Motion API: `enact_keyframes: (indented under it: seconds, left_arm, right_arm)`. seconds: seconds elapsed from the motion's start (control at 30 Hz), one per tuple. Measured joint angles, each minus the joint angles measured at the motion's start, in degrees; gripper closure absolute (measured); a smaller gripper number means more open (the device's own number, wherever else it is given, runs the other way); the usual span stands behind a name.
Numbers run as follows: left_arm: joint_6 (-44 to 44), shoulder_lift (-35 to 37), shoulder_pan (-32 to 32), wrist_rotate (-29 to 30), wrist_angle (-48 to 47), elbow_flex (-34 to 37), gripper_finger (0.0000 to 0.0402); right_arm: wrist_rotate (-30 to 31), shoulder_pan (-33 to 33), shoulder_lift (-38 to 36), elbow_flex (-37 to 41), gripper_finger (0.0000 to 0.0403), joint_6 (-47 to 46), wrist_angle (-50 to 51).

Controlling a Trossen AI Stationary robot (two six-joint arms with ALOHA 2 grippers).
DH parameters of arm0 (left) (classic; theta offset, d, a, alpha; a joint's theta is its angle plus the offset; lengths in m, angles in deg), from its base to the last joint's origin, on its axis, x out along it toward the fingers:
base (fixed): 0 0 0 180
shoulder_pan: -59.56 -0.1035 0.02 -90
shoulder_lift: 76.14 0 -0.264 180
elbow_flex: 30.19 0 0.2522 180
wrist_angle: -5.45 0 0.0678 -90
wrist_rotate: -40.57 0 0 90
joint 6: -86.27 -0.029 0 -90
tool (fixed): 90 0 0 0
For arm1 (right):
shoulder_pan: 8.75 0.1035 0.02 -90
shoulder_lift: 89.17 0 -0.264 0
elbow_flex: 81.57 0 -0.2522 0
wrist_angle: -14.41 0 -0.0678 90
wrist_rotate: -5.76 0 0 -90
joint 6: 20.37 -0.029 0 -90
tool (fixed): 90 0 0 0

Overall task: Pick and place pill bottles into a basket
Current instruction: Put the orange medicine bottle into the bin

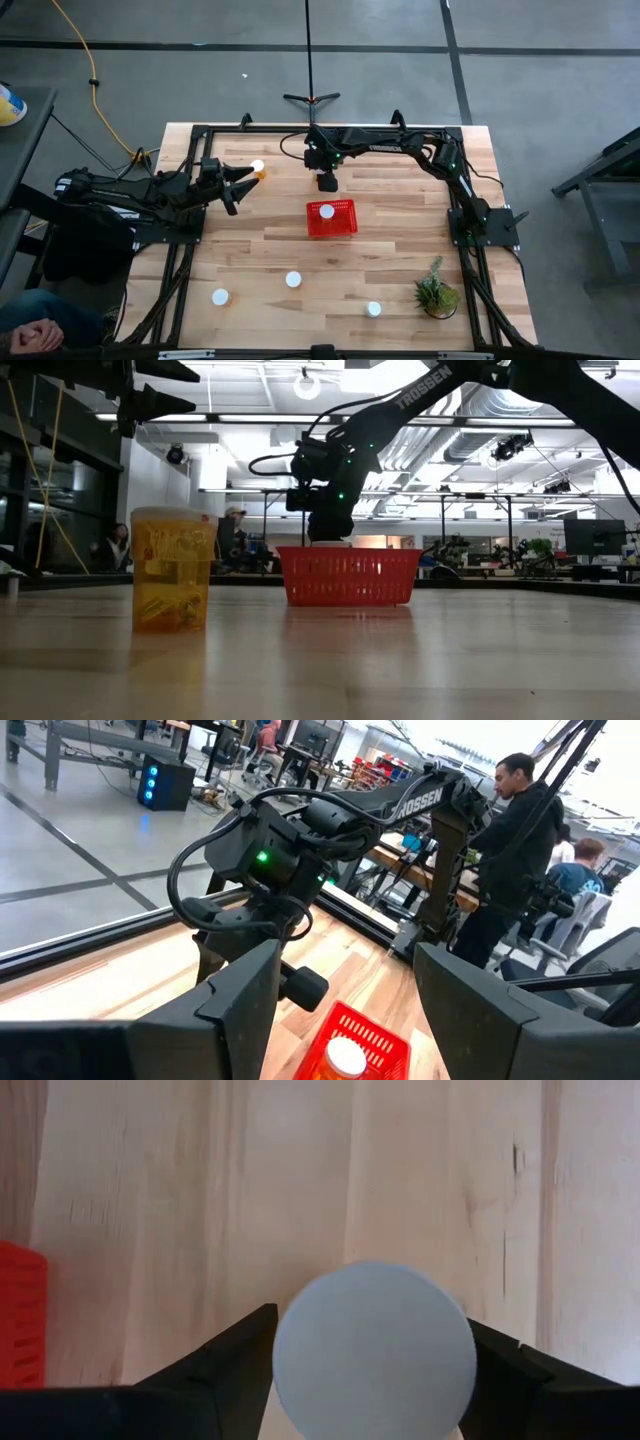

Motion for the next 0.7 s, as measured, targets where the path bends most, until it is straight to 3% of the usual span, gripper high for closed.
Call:
enact_keyframes:
  seconds: [0.4,0.7]
  left_arm:
    - [0.02,0.00,0.00,0.00,0.00,0.00,0.0137]
    - [0.02,0.00,0.00,0.00,0.00,0.00,0.0137]
  right_arm:
    - [-0.15,0.00,0.00,0.01,0.0168,-3.10,-1.26]
    - [-0.15,0.00,0.00,0.01,0.0205,-3.10,-1.30]
